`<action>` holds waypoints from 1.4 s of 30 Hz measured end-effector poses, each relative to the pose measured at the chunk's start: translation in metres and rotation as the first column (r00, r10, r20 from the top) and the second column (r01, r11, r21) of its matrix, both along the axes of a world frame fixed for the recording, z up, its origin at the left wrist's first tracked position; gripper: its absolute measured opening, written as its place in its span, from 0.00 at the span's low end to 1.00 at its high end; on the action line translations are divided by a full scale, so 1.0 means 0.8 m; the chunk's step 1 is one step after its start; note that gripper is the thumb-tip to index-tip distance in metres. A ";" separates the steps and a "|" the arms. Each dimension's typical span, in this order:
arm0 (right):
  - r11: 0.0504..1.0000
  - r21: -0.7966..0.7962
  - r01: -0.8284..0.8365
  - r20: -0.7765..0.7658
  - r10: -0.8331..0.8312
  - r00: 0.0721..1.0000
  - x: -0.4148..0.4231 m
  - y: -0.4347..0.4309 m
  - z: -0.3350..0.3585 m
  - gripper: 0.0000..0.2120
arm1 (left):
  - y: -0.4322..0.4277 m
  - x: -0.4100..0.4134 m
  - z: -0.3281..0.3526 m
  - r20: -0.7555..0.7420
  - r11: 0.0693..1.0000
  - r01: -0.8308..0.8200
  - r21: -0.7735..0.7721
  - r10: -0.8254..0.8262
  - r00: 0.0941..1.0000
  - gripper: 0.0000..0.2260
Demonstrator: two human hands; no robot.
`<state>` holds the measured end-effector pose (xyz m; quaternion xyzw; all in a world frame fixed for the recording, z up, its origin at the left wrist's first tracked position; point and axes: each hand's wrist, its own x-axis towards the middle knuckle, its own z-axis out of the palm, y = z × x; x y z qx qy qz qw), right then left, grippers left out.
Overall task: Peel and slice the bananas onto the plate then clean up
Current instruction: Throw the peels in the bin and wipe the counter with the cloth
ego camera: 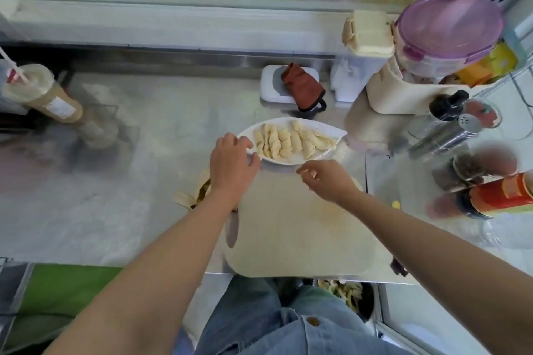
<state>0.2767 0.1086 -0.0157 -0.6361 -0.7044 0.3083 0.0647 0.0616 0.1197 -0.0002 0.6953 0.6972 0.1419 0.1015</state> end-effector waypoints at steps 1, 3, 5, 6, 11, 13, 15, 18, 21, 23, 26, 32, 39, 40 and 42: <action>0.999 0.019 0.048 -0.039 -0.047 0.998 -0.003 0.018 0.004 0.10 | 0.018 -0.004 -0.002 -0.010 1.000 0.001 -0.020 -0.001 1.000 0.12; 0.987 0.040 0.157 -0.113 -0.152 0.982 -0.008 0.054 0.011 0.11 | 0.049 -0.010 -0.006 -0.030 0.997 0.010 -0.072 -0.012 0.999 0.15; 0.966 0.084 0.243 -0.172 -0.226 0.959 -0.012 0.088 0.014 0.12 | 0.074 -0.013 -0.012 -0.003 0.990 0.030 -0.136 -0.031 1.000 0.16; 0.961 0.101 0.257 -0.180 -0.236 0.955 -0.014 0.104 0.015 0.14 | 0.084 -0.013 -0.014 0.015 0.986 0.043 -0.164 -0.041 0.999 0.17; 0.961 -0.058 0.269 0.027 -0.268 0.963 -0.027 0.168 0.011 0.18 | 0.120 -0.014 -0.024 0.068 0.978 0.090 -0.186 -0.078 0.995 0.16; 0.957 -0.111 0.270 0.088 -0.261 0.961 -0.034 0.182 0.006 0.20 | 0.130 -0.015 -0.030 0.096 0.978 0.101 -0.184 -0.084 0.992 0.15; 0.963 -0.078 0.257 0.114 -0.247 0.962 -0.041 0.189 0.000 0.22 | 0.136 -0.016 -0.034 0.128 0.979 0.107 -0.173 -0.085 0.988 0.15; 0.957 0.034 0.289 -0.041 -0.288 0.957 -0.044 0.190 0.003 0.18 | 0.141 -0.016 -0.034 0.297 0.987 0.065 -0.150 -0.018 0.955 0.12; 0.921 -0.030 0.388 -0.437 -0.361 0.824 -0.049 0.179 0.019 0.14 | 0.144 -0.008 -0.022 0.683 0.958 -0.049 -0.282 0.236 0.691 0.10; 0.910 -0.090 0.406 -0.596 -0.375 0.710 -0.056 0.167 0.035 0.13 | 0.143 0.000 -0.007 0.811 0.904 -0.081 -0.419 0.413 0.414 0.09; 0.940 -0.134 0.315 -0.697 -0.315 0.644 -0.071 0.141 0.055 0.10 | 0.138 0.010 0.011 0.841 0.840 0.025 -0.541 0.541 0.020 0.18; 0.962 -0.211 0.172 -0.747 -0.272 0.607 -0.080 0.081 0.076 0.07 | 0.088 0.024 0.016 0.884 0.875 -0.204 -0.439 0.462 0.077 0.07; 0.967 -0.099 0.234 -0.720 -0.232 0.654 -0.067 -0.006 0.059 0.16 | -0.005 0.049 0.010 0.832 0.882 -0.305 -0.360 0.452 0.323 0.06; 0.966 -0.165 0.198 -0.742 -0.254 0.620 -0.064 -0.018 0.057 0.18 | -0.017 0.053 0.006 0.825 0.880 -0.308 -0.363 0.457 0.332 0.06; 0.962 -0.250 0.105 -0.780 -0.265 0.567 -0.058 -0.040 0.050 0.17 | -0.043 0.060 -0.002 0.811 0.880 -0.306 -0.362 0.460 0.361 0.13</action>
